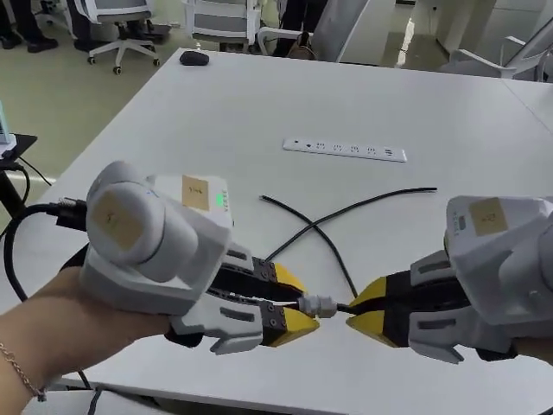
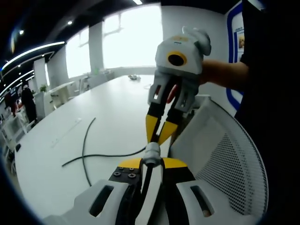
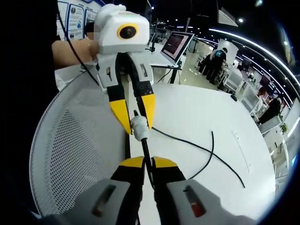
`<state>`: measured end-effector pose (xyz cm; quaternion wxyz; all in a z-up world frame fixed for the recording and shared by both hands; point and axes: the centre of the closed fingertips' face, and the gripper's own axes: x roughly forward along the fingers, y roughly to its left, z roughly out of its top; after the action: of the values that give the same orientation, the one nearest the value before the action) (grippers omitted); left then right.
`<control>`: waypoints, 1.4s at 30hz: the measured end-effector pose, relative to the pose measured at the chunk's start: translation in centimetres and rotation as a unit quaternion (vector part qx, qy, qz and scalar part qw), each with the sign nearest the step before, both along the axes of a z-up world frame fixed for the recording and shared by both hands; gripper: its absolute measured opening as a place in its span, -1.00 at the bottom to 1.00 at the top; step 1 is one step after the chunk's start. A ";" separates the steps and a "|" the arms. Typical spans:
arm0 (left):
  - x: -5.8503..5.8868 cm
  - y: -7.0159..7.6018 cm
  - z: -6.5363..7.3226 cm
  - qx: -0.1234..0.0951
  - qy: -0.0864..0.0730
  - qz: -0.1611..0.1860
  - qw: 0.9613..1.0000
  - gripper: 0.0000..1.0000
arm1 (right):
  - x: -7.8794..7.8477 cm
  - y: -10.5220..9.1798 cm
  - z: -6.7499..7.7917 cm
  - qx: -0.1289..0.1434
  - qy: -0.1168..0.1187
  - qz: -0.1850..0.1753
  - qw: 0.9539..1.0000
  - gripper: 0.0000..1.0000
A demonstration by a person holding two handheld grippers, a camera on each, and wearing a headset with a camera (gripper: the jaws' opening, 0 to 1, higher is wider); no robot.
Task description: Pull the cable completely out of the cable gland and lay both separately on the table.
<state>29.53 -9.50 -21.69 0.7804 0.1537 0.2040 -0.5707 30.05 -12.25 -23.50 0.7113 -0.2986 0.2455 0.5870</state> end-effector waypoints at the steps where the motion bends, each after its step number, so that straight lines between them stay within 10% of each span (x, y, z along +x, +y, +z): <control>1: 0.1 0.1 0.0 0.000 -0.003 0.003 1.000 -0.68 | 0.1 -0.2 0.0 -0.002 -0.002 -0.003 1.000 -0.92; 20: 0.2 1.2 -0.6 0.025 -0.007 0.010 1.000 -0.68 | 1.2 -5.5 -2.1 -0.053 0.011 -0.056 0.997 -0.93; 33: 0.4 2.0 -0.3 0.026 -0.004 0.021 0.999 -0.68 | 3.2 -10.7 -4.0 -0.121 0.012 -0.129 0.984 -0.92; 38: 0.5 1.6 -0.3 0.029 -0.005 0.022 0.999 -0.68 | 0.9 -10.0 -4.9 -0.150 0.062 -0.078 0.984 -0.89; 42: 0.3 1.0 -0.5 0.032 -0.001 0.016 0.999 -0.68 | 0.8 -7.2 -4.0 -0.123 0.052 -0.066 0.989 -0.66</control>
<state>29.87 -8.50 -22.17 0.7846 0.1754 0.2236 -0.5511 30.87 -19.49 -27.54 0.6924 -0.3364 0.3718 0.5189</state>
